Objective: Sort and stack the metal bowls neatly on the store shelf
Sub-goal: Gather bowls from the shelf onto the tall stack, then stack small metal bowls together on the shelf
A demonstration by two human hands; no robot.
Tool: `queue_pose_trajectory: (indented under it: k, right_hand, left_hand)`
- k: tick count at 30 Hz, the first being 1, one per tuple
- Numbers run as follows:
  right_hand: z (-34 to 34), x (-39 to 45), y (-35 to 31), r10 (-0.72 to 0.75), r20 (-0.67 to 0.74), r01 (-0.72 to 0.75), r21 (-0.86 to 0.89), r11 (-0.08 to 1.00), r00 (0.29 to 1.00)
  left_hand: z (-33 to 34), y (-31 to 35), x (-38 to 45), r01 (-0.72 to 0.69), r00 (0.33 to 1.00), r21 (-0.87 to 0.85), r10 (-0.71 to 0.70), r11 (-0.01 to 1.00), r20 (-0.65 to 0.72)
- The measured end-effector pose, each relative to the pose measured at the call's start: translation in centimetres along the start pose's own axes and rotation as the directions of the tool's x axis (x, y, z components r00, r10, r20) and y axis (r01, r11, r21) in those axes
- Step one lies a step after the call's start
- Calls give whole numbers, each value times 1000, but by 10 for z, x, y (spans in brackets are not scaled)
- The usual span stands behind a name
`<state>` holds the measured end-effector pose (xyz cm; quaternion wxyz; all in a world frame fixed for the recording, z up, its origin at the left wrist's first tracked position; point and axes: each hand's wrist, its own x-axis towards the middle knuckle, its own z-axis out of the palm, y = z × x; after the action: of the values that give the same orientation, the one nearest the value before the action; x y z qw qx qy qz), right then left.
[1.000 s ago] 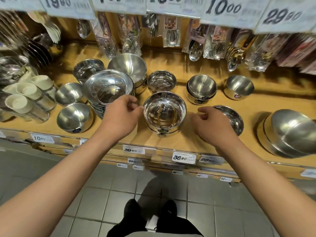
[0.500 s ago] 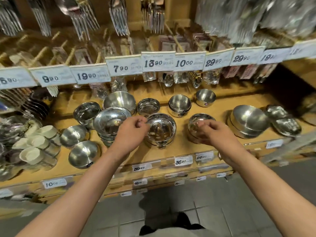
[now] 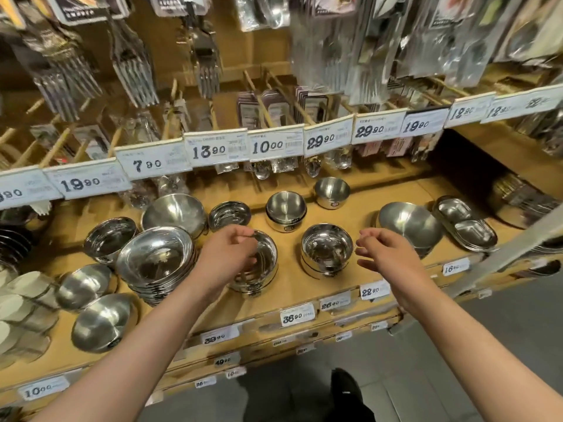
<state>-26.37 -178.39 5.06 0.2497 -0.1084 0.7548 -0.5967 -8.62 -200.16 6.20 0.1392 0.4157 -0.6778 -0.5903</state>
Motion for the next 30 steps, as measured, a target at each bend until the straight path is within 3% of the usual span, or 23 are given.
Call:
queue_pose_trajectory:
  k: [7, 12, 15, 18, 22, 25, 30]
  right_hand:
    - [-40, 105, 20, 70, 96, -68, -25, 997, 993]
    - [-44, 185, 4, -13, 132, 59, -344, 937, 991]
    - [-32, 228, -4, -1, 258, 130, -483, 866, 966]
    - [-17, 267, 3, 73, 306, 86, -475, 876, 949]
    - [-3, 305, 17, 142, 184, -19, -546, 838, 973]
    - [4, 321, 27, 223, 231, -41, -603, 797, 947]
    - [8, 328, 37, 326, 260, -190, -439, 878, 909]
  left_hand:
    - [63, 28, 42, 71, 989, 98, -58, 993, -133]
    - [105, 40, 78, 124, 964, 123, -91, 985, -249]
    - [115, 42, 94, 166, 942, 106, -125, 980, -310]
    - [121, 36, 106, 188, 923, 40, -163, 981, -348]
    - [124, 22, 109, 177, 909, -18, -170, 984, -380]
    - [126, 14, 106, 172, 900, -31, -170, 985, -402]
    - [134, 10, 107, 205, 892, -1, -188, 979, -411]
